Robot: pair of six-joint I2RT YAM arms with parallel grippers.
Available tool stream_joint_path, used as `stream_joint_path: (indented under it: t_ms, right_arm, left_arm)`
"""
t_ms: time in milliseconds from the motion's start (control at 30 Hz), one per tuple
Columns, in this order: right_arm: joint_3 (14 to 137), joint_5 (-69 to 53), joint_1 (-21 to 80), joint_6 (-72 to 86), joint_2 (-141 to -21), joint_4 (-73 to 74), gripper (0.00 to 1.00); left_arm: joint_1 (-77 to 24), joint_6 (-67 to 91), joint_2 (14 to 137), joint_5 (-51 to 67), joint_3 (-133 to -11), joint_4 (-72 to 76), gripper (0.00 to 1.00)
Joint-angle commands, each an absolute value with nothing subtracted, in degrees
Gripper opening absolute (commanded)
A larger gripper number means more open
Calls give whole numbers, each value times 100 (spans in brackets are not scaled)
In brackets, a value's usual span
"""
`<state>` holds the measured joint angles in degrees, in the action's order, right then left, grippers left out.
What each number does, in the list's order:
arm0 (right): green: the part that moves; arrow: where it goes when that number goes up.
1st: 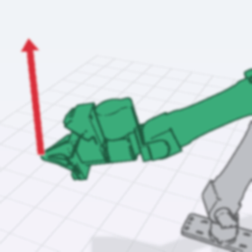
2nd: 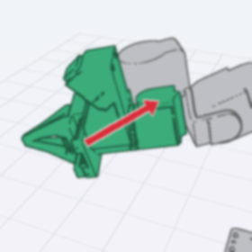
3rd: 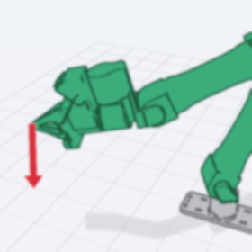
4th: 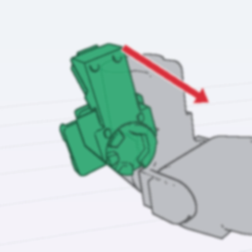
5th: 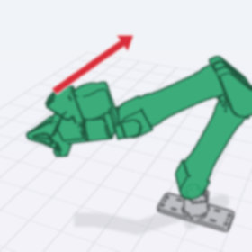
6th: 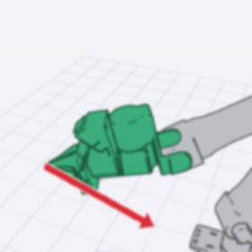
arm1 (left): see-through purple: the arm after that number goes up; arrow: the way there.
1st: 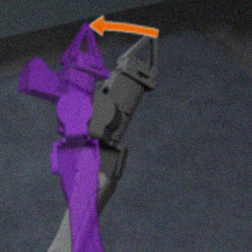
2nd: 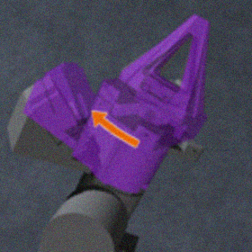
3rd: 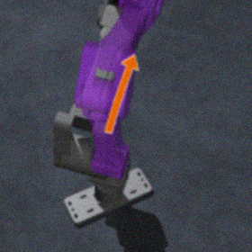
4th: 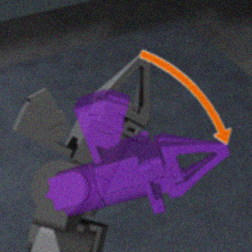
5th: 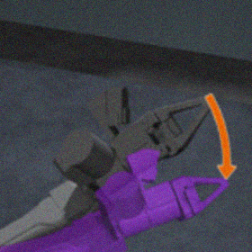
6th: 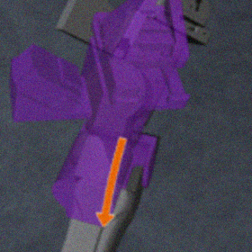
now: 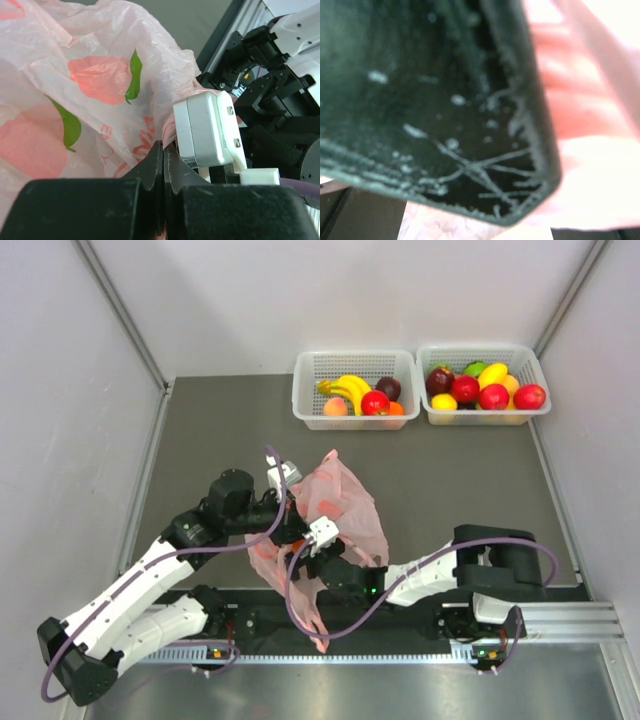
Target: Untie the knot of the plastic bag and take out the fruit
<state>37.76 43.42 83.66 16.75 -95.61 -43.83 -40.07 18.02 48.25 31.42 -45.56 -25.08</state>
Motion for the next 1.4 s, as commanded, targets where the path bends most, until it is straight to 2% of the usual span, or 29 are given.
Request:
stream_joint_path:
  t_ms: [0,133,267,367,500,567,767,900,1033,1133,1167,1200,1367]
  right_arm:
    - [4139,4315,8323,1705,-9984,-4438,100]
    - [4271,4070,8175,1889,-10256,-4360,100]
    - [4315,3299,7946,2127,-10528,-4394,97]
    - [4421,2683,7770,2223,-10695,-4360,92]
    - [4535,2338,7655,2399,-10881,-4280,79]
    - [4605,2338,7612,2443,-10986,-4141,78]
    - [4966,2479,7427,2689,-11373,-3508,84]
    - [5054,2365,7322,2725,-11513,-3480,81]
    - [4992,2005,7120,2698,-11566,-3656,59]
    - [4931,1951,7049,2654,-11540,-3709,38]
    - [4896,1960,7049,2646,-11514,-3718,27]
    - [4782,1969,7031,2637,-11409,-3753,23]
    - [4343,1925,7049,2602,-10952,-4130,20]
  left_arm:
    - [-4157,2030,4632,3876,-4456,-2329,0]
    - [-4166,2118,4579,3841,-4351,-2276,0]
    - [-4157,2153,4518,3823,-4324,-2206,0]
    - [-4157,2197,4509,3823,-4289,-2145,0]
    - [-4157,2294,4447,3850,-4228,-2039,0]
    - [-4166,2338,4404,3893,-4175,-1908,0]
    - [-4157,2426,4368,3990,-4069,-1793,0]
    - [-4166,2470,4368,4025,-4026,-1740,0]
    - [-4166,2514,4368,4069,-3990,-1687,0]
    - [-4157,2522,4351,4087,-3964,-1679,0]
    - [-4157,2514,4351,4078,-3955,-1687,0]
    - [-4157,2514,4342,4087,-3946,-1679,0]
    - [-4157,2487,4333,4061,-3920,-1679,0]
